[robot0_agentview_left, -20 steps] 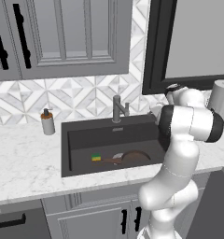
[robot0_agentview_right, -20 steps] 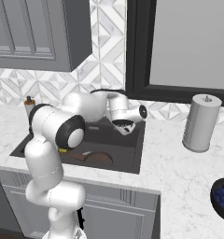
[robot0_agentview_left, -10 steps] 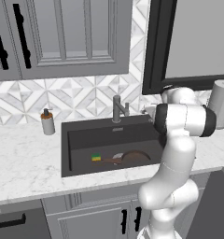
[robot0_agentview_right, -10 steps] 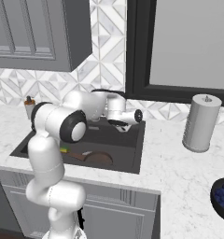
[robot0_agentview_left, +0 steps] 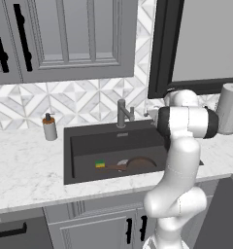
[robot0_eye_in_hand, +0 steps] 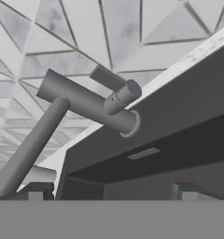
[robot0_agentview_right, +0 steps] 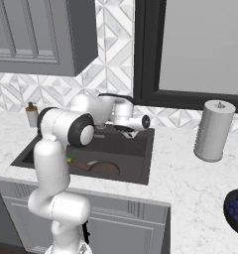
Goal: Pick the pan and sponge and place them into the sink. Then turn on the water.
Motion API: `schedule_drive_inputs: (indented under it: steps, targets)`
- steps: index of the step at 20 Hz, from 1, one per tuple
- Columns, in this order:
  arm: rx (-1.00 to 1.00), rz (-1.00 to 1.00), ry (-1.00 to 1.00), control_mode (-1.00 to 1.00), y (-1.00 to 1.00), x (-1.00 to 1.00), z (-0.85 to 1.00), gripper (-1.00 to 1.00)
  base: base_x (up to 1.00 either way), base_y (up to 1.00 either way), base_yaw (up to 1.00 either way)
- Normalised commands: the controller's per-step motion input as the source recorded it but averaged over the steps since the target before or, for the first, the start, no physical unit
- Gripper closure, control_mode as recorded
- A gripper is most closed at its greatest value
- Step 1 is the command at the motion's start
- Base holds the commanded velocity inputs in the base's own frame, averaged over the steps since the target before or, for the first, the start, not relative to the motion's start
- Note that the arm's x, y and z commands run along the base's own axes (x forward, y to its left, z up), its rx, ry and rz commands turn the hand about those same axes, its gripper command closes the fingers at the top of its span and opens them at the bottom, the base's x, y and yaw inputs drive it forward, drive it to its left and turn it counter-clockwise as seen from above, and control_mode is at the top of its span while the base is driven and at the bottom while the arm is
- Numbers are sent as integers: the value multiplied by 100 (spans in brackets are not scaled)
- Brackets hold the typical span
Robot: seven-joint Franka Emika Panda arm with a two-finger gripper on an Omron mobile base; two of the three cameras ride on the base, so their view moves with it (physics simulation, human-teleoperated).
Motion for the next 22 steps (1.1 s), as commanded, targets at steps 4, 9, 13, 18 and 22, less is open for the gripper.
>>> schedule_drive_inputs:
  steps: [4, 9, 13, 18, 22]
  targets:
    - [0, 0, 1, -100, 3, 34, 0, -100, 0, 0, 0]
    - [0, 0, 5, -100, 3, 44, 0, -100, 0, 0, 0]
    - [0, 0, 4, -100, 7, 43, -3, -100, 0, 0, 0]
    - [0, 0, 2, -100, 10, 34, -12, -100, 0, 0, 0]
    - [0, 0, 0, -100, 15, 20, -18, -100, 0, 0, 0]
